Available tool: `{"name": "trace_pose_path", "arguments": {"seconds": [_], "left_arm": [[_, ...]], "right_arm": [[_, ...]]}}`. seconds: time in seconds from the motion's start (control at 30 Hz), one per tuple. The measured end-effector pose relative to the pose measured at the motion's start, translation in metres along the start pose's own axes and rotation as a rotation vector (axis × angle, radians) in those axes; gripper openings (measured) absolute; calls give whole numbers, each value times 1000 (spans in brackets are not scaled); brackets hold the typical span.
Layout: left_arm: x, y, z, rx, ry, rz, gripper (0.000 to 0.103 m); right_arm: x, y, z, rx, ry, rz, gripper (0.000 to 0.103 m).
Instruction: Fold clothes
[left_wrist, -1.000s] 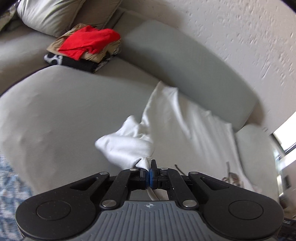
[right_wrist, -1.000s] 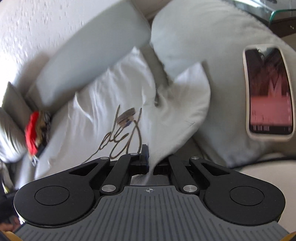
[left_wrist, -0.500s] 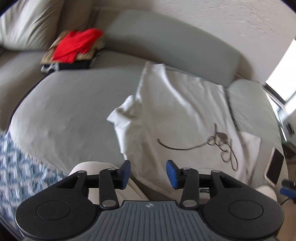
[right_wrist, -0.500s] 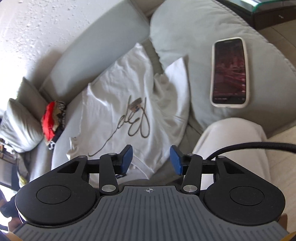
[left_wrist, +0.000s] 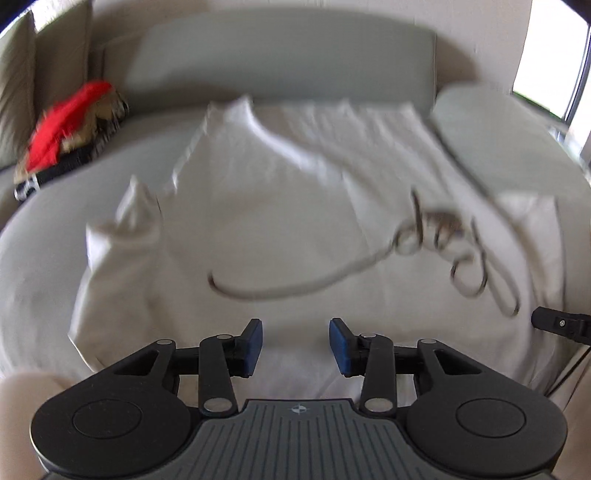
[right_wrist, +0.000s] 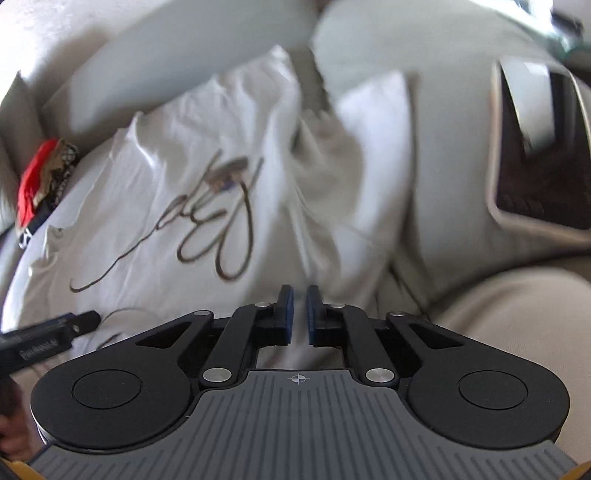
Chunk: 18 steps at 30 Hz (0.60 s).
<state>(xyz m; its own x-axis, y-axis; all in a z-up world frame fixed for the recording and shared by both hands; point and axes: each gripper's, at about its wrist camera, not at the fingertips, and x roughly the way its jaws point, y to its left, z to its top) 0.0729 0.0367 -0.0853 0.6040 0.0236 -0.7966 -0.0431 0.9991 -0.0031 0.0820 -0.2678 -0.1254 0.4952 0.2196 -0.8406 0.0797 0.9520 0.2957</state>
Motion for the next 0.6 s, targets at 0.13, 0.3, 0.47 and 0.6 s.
{"name": "trace_pose_path", "arguments": {"seconds": [0.13,0.3,0.47,0.6], "left_arm": [[-12,7,2,-5,102,-10,39],[-21,14,14,-107,60,-65,43],[-11,0,25,-93,28,-77,44],[-2,-7,26,-81,30,-87,45]], "right_arm": [[-34,-28,15,136,-140,43,22],[-34,-62,53,237,-381,1,46],[4,-83,94,282,-377,-26,45],[28,-89,116,280,-370,-29,37]]}}
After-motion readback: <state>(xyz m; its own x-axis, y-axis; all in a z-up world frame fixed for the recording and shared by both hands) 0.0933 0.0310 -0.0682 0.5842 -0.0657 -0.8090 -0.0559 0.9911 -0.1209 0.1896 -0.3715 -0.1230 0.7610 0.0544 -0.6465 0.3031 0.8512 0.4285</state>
